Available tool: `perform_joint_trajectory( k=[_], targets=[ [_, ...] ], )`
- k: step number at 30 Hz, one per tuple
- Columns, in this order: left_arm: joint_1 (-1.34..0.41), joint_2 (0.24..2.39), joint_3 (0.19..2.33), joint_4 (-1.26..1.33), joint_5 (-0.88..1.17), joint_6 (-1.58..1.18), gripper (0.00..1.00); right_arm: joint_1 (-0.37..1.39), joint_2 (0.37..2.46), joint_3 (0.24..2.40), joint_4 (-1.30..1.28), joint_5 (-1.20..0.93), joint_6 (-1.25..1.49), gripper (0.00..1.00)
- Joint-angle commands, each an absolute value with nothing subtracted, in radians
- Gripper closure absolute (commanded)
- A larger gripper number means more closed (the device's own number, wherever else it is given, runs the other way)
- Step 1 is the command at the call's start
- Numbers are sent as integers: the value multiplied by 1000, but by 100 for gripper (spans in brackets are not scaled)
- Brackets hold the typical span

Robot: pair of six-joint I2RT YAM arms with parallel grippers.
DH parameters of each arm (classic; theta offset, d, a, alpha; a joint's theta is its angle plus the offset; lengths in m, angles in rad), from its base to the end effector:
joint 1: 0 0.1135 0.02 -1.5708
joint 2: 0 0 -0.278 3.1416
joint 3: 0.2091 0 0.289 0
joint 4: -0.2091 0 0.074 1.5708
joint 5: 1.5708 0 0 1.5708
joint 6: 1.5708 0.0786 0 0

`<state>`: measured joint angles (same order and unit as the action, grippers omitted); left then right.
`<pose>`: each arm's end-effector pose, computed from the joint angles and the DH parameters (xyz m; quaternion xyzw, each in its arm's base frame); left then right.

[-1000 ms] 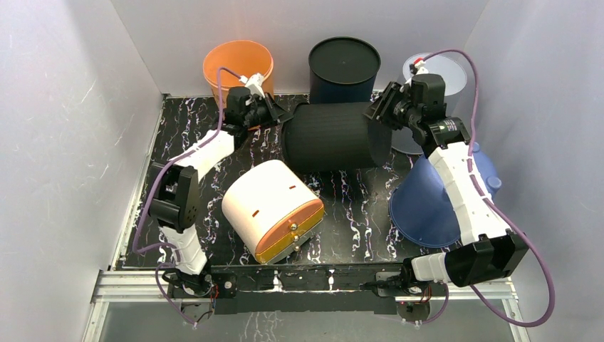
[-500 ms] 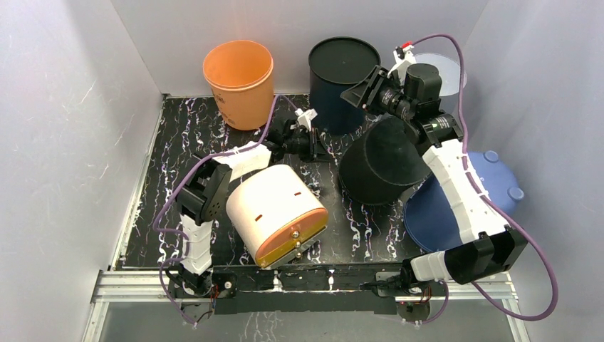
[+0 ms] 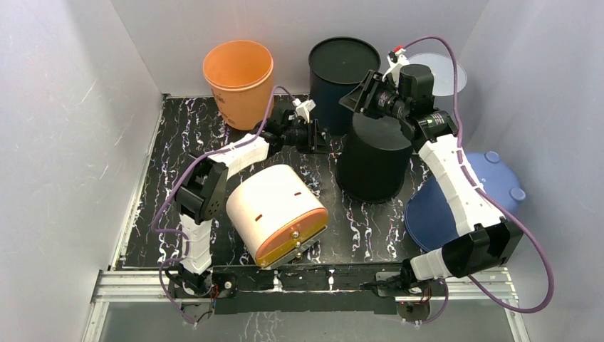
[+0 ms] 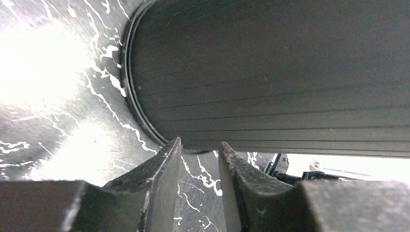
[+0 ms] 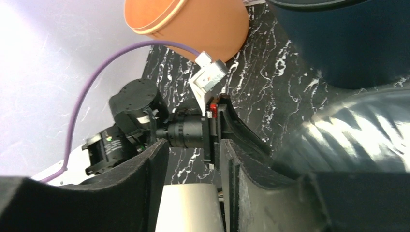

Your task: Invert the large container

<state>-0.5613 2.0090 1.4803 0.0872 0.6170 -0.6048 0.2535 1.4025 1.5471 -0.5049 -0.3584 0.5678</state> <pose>0.4306 -0.3244 0.2154 0.1449 0.8082 -0.4948 0.2844 0.3635 0.1227 0.4356 0.0265 0.8151 0.3579 0.4548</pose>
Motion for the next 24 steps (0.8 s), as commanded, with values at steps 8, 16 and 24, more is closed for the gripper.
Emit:
perform_joint_trajectory(
  k=[8,16,24],
  targets=[
    [-511,1781,1725,-198,489,-366,53,252,1343,1734,-732,-57,324,29],
    [-310,1683,1811,-319,378,-327,49,253,1339,1704,-747,-46,309,29],
    [-97,1682,1867,-405,195,-413,27,252,1371,1696,-725,-73,314,24]
  ],
)
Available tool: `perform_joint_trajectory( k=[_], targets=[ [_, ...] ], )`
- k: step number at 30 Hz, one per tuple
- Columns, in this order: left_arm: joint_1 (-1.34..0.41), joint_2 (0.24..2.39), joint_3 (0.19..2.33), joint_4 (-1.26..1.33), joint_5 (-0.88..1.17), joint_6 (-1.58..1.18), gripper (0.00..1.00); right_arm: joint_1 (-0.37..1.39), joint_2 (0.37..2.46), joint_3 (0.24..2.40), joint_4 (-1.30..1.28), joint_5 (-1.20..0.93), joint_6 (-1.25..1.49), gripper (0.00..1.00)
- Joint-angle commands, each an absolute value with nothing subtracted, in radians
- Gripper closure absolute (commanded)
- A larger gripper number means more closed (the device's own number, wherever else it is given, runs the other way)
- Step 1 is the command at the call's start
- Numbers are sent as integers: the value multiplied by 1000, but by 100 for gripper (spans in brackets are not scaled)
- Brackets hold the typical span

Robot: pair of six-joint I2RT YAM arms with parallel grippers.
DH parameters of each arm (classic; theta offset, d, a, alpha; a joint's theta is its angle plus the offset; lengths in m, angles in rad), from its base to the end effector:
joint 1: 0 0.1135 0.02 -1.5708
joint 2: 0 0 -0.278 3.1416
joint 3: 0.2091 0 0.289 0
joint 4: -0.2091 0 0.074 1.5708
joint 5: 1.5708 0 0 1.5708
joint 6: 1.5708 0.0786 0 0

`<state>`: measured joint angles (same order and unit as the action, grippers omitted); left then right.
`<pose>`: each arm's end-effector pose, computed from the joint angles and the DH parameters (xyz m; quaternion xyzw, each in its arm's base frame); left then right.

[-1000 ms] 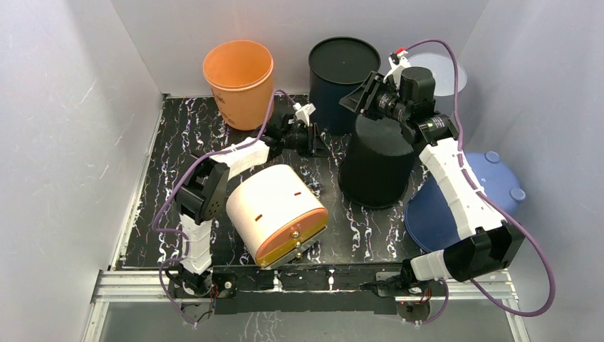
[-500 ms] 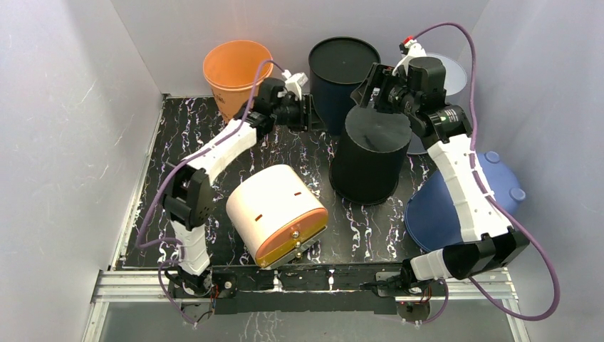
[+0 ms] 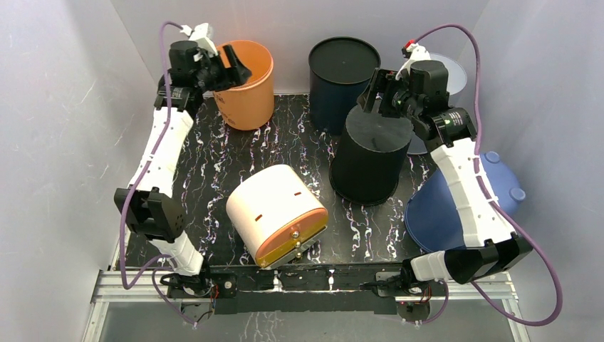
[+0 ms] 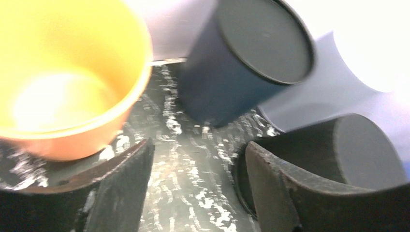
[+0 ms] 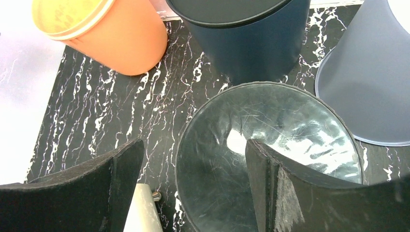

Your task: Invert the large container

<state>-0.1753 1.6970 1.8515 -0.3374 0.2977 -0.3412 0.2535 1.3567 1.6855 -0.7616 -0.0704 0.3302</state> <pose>0.4605 -0.1050 0.4649 0.0315 0.7655 -0.2718 0.5824 0.3350 0.0925 0.4693 0.0133 0.8420 0.1833 0.5072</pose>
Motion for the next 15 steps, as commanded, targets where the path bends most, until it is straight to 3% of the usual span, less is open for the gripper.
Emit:
perform_joint_trajectory(
  k=[1,6,10,15],
  targets=[
    [-66,1675,1853,-385,189,-452,24,253,1373,1692,-724,-75,314,23],
    [56,1691,1803,-311,211,-575,16,253,1381,1674,-713,-85,314,18],
    [161,1720,1694,-87,411,-749,18,252,1395,1671,-706,-92,314,15],
    [187,1820,1718,-39,452,-827,24,252,1408,1664,-698,-107,316,14]
  ],
)
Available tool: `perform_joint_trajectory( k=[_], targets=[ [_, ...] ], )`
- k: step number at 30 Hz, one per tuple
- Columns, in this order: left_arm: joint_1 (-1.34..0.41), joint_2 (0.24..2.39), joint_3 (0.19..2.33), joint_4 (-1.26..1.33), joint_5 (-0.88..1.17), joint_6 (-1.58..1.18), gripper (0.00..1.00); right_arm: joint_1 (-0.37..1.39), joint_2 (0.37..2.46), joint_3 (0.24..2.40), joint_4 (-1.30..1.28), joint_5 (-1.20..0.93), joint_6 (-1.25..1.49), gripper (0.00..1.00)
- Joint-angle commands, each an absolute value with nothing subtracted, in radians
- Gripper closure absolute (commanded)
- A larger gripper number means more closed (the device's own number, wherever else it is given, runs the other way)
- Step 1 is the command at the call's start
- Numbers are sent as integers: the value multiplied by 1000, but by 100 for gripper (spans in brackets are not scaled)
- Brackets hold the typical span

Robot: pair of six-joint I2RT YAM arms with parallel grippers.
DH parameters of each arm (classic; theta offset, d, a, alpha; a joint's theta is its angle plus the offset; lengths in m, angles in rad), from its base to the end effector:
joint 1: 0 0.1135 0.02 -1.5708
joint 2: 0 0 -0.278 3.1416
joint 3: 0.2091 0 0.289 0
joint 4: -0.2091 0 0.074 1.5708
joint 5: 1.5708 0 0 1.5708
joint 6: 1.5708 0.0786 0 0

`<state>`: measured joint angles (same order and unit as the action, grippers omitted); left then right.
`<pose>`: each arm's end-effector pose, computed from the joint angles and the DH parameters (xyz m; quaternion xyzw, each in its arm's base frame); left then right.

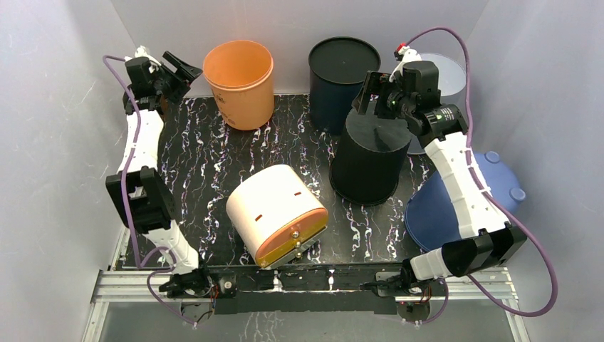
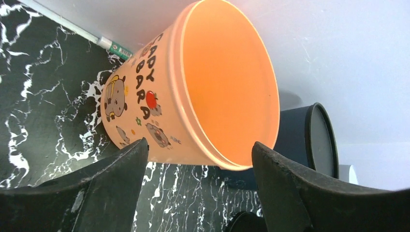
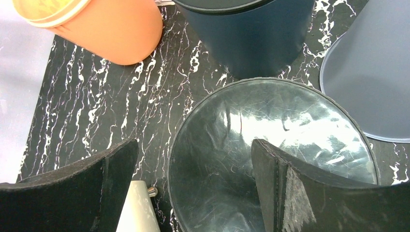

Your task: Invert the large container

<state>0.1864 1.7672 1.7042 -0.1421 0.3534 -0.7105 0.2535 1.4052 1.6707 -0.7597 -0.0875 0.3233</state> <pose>0.5011 0.0668 0.3981 -0.2312 0.7363 -0.2926 0.5646 0.3519 0.0983 0.4475 0.0075 0.8580 0.1817 0.4804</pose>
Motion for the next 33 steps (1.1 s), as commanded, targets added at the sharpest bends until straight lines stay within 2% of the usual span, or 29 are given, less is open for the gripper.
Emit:
perform_joint_trajectory(
  k=[1,7,14,16,23,30,33],
  targets=[
    [189,1839,1712,-6,467,-845,27,253,1410,1662,-696,-110,317,14],
    [189,1931,1741,37,483,-894,32,253,1425,1659,-688,-128,330,12],
    [178,1944,1735,37,494,-873,32,253,1433,1648,-681,-139,339,11],
    [170,1948,1741,27,488,-864,29,253,1435,1643,-675,-146,344,11],
    [126,1984,1847,-67,429,-794,28,253,1434,1633,-667,-165,358,11],
    [102,2037,1936,-182,391,-716,32,253,1418,1611,-666,-164,359,11],
    [97,2055,1970,-250,371,-674,38,253,1416,1608,-666,-169,358,11]
  ],
)
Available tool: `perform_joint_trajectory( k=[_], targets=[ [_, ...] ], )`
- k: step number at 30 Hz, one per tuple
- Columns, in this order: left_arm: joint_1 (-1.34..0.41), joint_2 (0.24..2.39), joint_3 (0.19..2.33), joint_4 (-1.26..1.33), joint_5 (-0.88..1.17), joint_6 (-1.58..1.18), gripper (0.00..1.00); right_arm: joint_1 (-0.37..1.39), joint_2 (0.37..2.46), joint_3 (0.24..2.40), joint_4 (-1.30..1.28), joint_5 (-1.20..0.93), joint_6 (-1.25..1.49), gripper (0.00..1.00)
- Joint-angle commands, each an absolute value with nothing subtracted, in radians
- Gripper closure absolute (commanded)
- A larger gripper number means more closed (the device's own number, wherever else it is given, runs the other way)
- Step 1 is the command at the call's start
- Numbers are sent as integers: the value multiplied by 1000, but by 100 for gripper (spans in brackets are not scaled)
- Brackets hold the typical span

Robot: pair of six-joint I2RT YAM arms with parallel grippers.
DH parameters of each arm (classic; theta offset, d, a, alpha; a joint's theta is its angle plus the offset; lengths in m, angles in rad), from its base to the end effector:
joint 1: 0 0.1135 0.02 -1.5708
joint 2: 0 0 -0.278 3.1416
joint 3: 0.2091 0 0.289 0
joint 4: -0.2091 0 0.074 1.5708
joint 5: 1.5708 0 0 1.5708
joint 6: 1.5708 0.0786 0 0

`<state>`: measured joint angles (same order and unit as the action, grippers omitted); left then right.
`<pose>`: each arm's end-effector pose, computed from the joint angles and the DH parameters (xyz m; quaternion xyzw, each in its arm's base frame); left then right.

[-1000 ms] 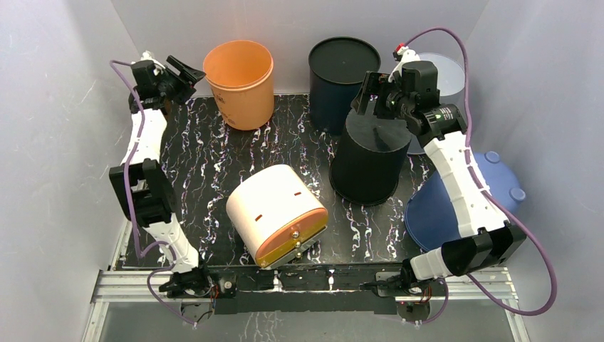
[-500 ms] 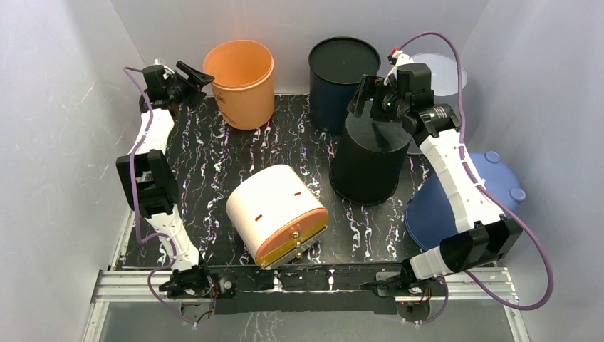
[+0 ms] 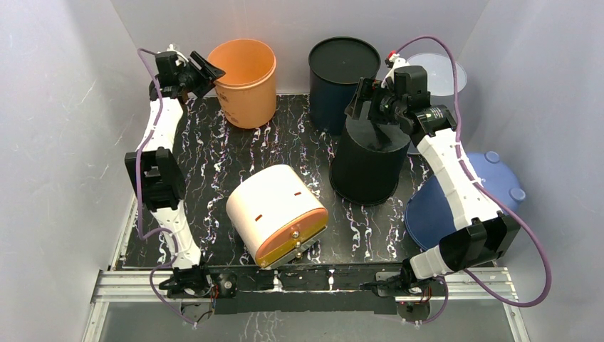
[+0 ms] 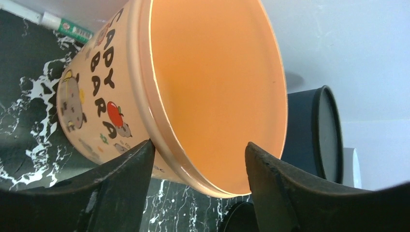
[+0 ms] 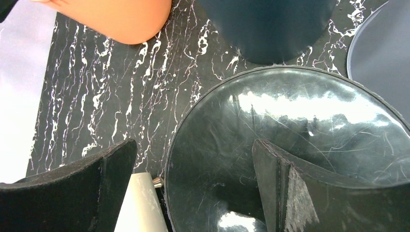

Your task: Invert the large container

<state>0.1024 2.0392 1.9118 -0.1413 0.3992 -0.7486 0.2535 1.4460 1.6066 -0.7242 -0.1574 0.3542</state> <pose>0.5748 0.0284 0.3463 -0.2124 0.7597 -0.3382 0.5132 0.3677 0.1080 0.4128 0.0061 0.8739 0.2096 0.4384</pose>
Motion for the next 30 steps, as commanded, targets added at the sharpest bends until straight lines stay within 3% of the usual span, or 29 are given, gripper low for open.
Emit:
perform_joint_trajectory(
  k=[1,5,10,16,19,21,22,26,30],
  targets=[
    [96,2054,1970,-258,368,-666,41,253,1415,1607,-665,-169,359,11],
    [95,2032,1948,-275,368,-643,55,253,1416,1603,-663,-174,362,10],
    [96,1915,1812,-224,376,-620,61,253,1414,1601,-665,-163,363,10],
    [96,1796,1660,-251,355,-554,83,253,1422,1602,-662,-179,372,10],
    [97,1721,1560,-262,355,-522,84,253,1422,1604,-661,-178,372,10],
    [97,1670,1485,-260,347,-503,79,253,1419,1599,-660,-174,370,10],
    [97,1648,1457,-266,338,-490,72,253,1421,1600,-662,-171,367,10],
    [99,1593,1377,-319,293,-433,32,253,1424,1601,-665,-173,363,10],
    [107,1567,1333,-355,246,-395,27,253,1424,1597,-659,-186,371,10]
  ],
)
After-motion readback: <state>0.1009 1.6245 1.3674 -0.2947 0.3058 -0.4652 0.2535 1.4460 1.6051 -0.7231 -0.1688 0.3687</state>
